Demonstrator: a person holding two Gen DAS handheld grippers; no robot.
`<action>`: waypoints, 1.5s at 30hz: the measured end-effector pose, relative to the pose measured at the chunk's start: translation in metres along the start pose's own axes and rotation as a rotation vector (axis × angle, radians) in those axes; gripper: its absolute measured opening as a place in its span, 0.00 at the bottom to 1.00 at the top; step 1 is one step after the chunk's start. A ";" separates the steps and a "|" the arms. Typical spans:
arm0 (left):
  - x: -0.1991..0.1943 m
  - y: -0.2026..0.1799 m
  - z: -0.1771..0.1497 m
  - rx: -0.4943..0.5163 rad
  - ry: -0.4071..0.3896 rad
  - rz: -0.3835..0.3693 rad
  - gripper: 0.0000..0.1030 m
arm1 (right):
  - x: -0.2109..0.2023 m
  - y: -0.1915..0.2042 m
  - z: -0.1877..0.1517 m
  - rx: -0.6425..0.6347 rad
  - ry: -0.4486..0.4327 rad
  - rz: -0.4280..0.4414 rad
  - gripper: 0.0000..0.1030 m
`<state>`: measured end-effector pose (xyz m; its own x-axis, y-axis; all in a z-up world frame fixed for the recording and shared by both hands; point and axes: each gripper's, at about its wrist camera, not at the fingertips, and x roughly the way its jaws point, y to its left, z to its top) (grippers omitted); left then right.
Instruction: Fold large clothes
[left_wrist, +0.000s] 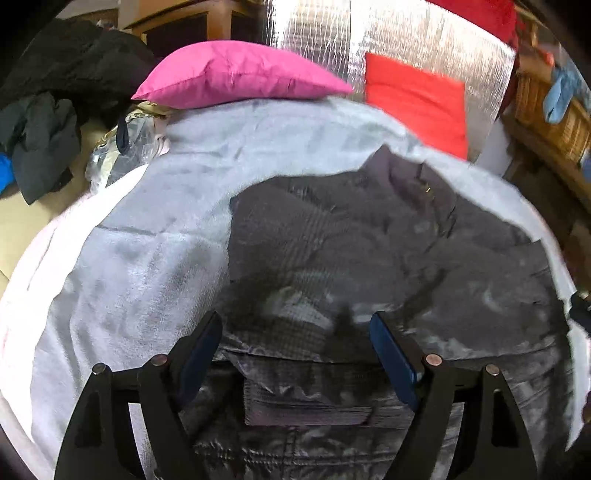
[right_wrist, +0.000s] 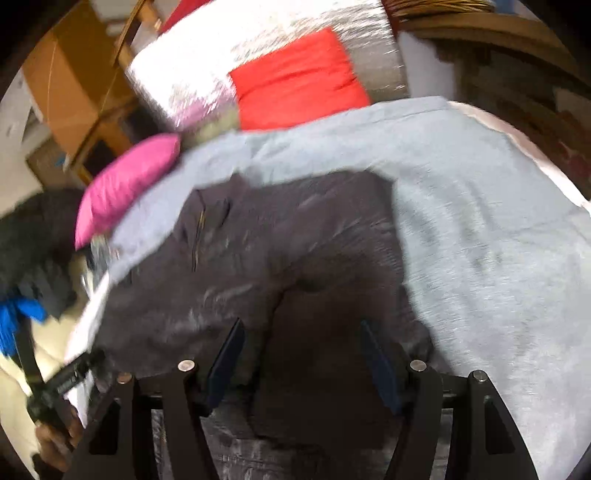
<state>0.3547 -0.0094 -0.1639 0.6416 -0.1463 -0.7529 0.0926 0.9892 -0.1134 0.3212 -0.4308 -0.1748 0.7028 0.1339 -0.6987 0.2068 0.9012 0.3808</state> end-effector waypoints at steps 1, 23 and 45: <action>-0.002 0.000 0.000 0.000 -0.001 -0.009 0.80 | -0.002 -0.004 0.002 0.016 0.002 0.003 0.67; 0.075 0.102 0.021 -0.395 0.206 -0.306 0.86 | 0.061 -0.081 0.018 0.251 0.141 0.313 0.92; 0.041 0.056 0.044 -0.198 0.008 -0.382 0.31 | 0.027 -0.011 0.036 0.056 -0.028 0.215 0.28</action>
<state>0.4197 0.0403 -0.1723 0.5839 -0.5029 -0.6373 0.1739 0.8443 -0.5070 0.3619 -0.4522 -0.1763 0.7535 0.3086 -0.5805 0.0865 0.8288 0.5529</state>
